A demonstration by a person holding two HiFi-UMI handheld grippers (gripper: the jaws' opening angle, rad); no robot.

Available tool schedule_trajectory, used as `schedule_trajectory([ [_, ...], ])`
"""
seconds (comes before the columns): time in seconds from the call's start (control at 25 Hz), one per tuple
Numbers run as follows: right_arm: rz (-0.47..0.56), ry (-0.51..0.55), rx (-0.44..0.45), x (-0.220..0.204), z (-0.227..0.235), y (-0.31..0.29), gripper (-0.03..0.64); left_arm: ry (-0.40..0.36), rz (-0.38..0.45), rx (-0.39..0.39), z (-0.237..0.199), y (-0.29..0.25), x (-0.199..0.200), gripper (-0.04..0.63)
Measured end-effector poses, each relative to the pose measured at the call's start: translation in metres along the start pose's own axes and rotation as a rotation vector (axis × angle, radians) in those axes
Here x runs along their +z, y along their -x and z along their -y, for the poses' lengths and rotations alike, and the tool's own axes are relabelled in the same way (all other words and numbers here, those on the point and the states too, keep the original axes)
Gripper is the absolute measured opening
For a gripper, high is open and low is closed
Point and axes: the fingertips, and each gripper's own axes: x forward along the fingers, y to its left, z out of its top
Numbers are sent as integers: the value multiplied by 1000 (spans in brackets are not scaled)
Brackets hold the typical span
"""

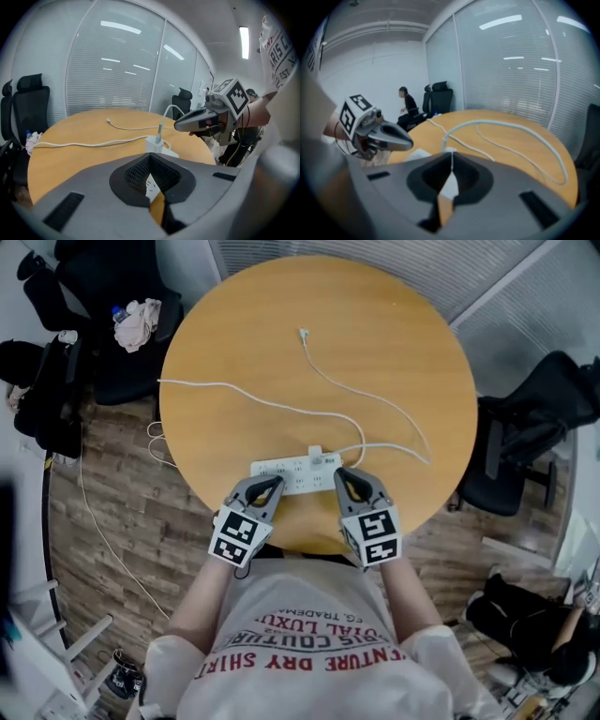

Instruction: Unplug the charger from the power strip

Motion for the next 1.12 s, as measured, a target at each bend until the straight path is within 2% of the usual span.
schedule_trajectory([
  [0.16, -38, -51, -27, -14, 1, -12, 28, -48, -112, -71, -5, -28, -26, 30],
  [0.32, -82, -84, -47, -27, -3, -19, 28, -92, -247, -107, -7, -50, -52, 30],
  [0.44, -116, -102, -69, -34, -3, -24, 29, -114, -312, -128, -4, -61, -63, 30],
  [0.56, -149, -116, -69, -35, -4, -31, 31, -96, -313, -134, -4, -63, -66, 31],
  [0.6, -159, -119, -66, -35, -5, -33, 55, -88, -307, -136, -4, -63, -66, 30],
  [0.68, -183, -125, -61, -35, -7, -40, 148, -80, -298, -142, -3, -63, -65, 30],
  [0.8, -226, -138, -93, -37, -6, -53, 206, -74, -285, -146, -3, -63, -65, 30],
  [1.12, -364, -196, -166, -47, -2, -85, 224, -75, -271, -149, -3, -63, -64, 29],
])
